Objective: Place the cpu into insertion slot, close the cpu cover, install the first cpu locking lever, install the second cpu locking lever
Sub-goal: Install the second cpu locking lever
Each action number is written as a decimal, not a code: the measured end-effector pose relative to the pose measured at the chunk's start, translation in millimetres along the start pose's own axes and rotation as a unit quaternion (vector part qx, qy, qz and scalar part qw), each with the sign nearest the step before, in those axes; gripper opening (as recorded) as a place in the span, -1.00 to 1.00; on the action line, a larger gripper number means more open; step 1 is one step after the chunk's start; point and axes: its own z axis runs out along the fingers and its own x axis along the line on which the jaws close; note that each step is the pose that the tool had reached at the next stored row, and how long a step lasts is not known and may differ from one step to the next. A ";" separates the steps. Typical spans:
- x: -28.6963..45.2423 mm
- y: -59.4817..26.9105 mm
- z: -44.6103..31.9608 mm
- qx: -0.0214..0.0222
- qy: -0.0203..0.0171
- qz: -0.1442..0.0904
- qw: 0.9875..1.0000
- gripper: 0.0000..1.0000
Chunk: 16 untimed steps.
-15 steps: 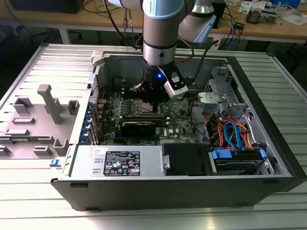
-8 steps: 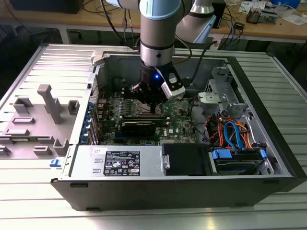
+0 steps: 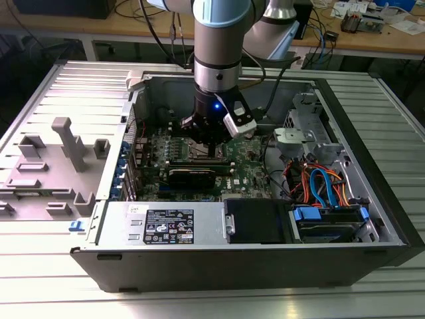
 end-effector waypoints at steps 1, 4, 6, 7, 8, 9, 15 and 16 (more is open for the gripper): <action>0.0 0.0 0.0 0.000 0.000 0.000 1.000 -0.79; 0.0 0.0 0.0 0.000 0.000 0.000 1.000 -0.79; -0.4 -0.1 -0.8 0.000 0.003 0.000 1.000 -0.79; -0.7 -0.1 -1.1 -0.001 0.007 0.000 1.000 -0.79; -1.1 -0.1 -1.2 -0.001 0.013 0.000 1.000 -0.79; -1.9 -0.2 -1.2 -0.001 0.021 0.000 1.000 -0.79; -4.7 -0.3 -1.3 -0.003 0.067 -0.002 0.998 -0.79; -4.6 -0.5 -1.2 -0.003 0.067 -0.002 0.998 -0.79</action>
